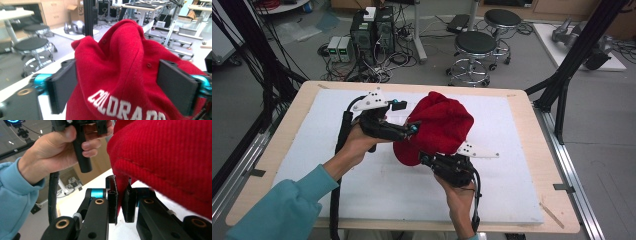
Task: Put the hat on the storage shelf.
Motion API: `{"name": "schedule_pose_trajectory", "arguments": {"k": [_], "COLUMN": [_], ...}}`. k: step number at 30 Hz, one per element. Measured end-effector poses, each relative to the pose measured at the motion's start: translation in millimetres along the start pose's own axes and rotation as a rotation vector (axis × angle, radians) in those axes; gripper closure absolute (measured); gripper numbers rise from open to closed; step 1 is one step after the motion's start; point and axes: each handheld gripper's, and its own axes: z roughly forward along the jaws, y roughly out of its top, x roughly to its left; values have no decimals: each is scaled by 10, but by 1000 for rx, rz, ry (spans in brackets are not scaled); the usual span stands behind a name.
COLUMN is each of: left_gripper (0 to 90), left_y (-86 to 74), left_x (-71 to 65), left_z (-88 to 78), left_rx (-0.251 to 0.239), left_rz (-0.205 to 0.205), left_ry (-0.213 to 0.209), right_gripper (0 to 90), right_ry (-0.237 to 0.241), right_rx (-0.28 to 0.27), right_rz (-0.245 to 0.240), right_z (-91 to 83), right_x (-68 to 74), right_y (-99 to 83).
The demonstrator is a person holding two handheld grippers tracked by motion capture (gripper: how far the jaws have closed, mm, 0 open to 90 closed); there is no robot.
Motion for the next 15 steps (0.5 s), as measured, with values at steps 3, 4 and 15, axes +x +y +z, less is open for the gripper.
{"name": "schedule_pose_trajectory", "arguments": {"k": [3,4,15], "left_gripper": [125,125,125], "left_y": [-26,-26,-228], "left_x": [50,50,169], "left_z": [-37,-37,-314], "left_rx": [37,37,107], "left_rz": [-31,-31,20], "left_ry": [-32,-32,-23], "right_gripper": [853,853,853], "right_ry": [-11,-14,-45], "right_rx": [2,-1,9], "right_rz": [-14,-21,-59], "right_z": [-9,-11,-38], "right_x": [3,2,-14], "right_y": [13,17,98]}}
